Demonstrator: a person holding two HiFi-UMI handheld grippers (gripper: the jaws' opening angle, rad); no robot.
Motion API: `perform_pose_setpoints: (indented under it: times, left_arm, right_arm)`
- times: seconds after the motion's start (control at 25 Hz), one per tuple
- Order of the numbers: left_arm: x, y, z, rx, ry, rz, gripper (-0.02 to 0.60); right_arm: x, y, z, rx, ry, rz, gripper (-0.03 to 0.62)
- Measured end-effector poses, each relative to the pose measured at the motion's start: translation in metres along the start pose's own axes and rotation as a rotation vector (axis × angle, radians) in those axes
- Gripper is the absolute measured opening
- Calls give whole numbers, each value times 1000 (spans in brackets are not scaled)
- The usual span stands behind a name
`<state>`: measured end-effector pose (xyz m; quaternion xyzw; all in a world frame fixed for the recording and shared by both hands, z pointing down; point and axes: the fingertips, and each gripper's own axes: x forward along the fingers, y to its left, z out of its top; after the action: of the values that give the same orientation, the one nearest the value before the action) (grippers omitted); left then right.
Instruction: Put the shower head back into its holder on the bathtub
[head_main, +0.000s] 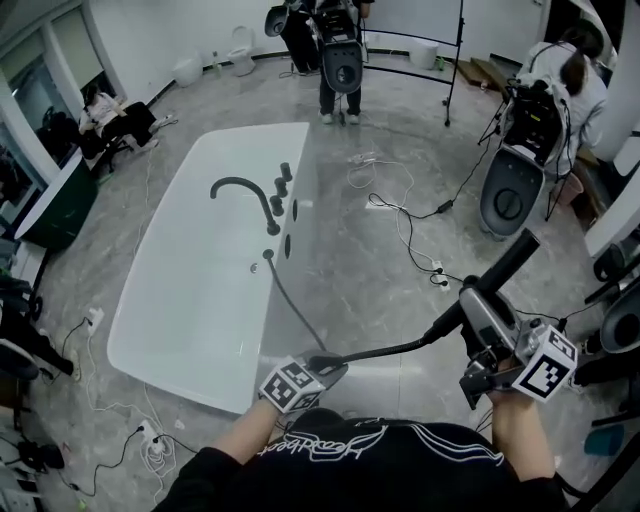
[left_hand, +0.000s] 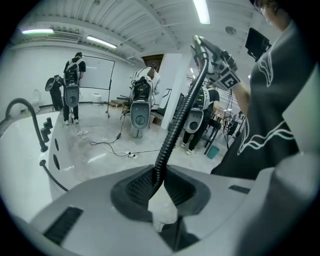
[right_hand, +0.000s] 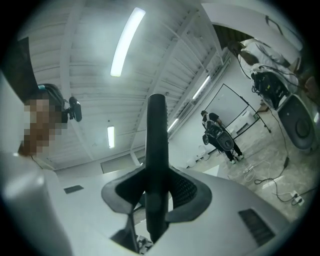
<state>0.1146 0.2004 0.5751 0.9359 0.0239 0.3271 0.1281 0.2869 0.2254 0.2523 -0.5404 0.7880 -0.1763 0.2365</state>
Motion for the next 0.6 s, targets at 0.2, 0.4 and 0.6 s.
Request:
perform_pose_setpoints:
  times: [0.2, 0.4, 0.6]
  left_arm:
    - [-33, 31, -7, -10, -3, 115, 63]
    - [-74, 76, -10, -69, -25, 275, 63]
    - [-125, 139, 10, -150, -118, 377, 63]
  right_arm:
    - [9, -22, -35, -34, 105, -12, 135]
    - [44, -41, -86, -71, 251, 18, 134]
    - [97, -63, -113, -51, 325, 43, 133]
